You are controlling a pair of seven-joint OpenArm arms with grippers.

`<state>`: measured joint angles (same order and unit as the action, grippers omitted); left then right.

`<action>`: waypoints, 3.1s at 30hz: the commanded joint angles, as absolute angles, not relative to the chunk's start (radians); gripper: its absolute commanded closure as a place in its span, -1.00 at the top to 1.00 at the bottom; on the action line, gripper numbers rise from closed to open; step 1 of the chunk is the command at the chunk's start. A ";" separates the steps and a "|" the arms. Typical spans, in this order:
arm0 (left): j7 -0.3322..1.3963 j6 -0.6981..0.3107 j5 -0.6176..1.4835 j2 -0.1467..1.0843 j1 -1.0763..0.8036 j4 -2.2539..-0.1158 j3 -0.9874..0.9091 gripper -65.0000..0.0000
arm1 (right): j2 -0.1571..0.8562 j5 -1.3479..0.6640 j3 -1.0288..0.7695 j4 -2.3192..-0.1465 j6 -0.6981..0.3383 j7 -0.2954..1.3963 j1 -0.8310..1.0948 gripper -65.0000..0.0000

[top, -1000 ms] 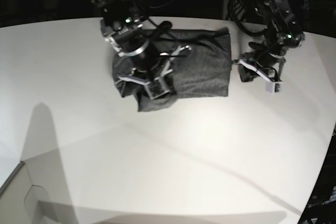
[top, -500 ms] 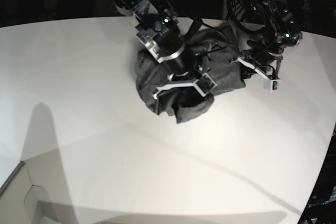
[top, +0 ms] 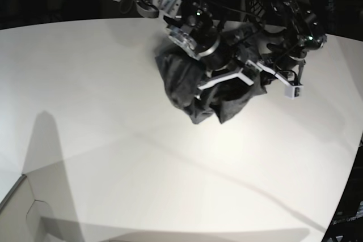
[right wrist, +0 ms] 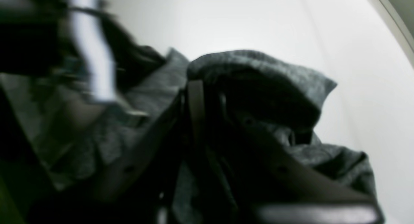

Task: Layout the t-shirt on the table in an organized manner, then fold the t-shirt properly
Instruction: 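Fold the lifted strip end over onto the rest of the shirt, then release the shirt and press the folded bundle flat with both grippers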

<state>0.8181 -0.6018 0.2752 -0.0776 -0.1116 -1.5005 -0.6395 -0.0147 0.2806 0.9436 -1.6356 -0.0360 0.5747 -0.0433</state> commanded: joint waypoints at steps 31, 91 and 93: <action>0.806 -0.605 0.291 -0.067 -0.102 -1.521 -0.644 -0.96 | -0.150 0.283 1.033 -1.446 -0.042 0.542 -0.173 -0.79; 0.806 -0.615 0.292 -0.067 -0.099 -1.523 -0.645 -0.96 | -0.028 0.277 0.509 -1.655 -0.153 0.544 0.013 -1.00; 0.806 -0.615 0.292 -0.068 -0.099 -1.523 -0.645 -0.96 | -0.015 0.277 0.510 -1.713 -0.177 0.542 0.048 -1.00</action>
